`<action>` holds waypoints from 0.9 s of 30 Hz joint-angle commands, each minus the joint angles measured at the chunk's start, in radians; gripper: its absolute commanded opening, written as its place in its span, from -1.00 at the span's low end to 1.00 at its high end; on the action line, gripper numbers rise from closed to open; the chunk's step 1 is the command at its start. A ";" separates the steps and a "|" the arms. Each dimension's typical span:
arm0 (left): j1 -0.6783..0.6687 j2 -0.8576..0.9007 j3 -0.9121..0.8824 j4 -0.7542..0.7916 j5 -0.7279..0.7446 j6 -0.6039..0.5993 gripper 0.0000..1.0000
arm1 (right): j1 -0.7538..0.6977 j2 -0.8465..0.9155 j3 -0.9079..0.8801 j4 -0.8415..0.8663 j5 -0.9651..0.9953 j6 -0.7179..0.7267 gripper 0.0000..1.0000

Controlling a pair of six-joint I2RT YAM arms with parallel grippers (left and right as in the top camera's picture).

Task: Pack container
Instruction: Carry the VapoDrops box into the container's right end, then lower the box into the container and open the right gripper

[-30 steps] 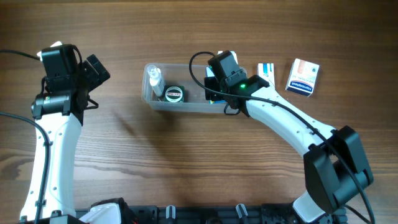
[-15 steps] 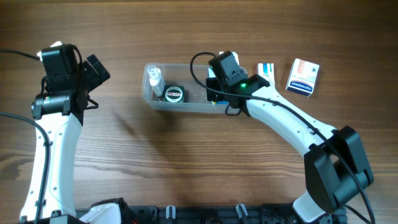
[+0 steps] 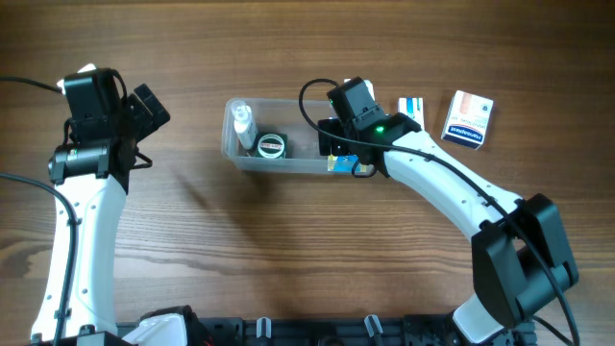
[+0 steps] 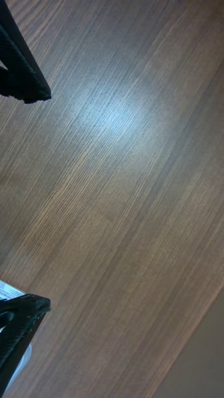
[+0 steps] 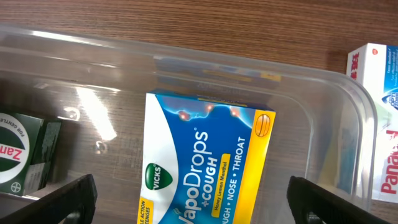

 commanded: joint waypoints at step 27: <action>0.005 -0.009 0.013 0.004 0.001 -0.002 0.99 | -0.005 0.042 0.139 -0.067 -0.075 0.034 -0.84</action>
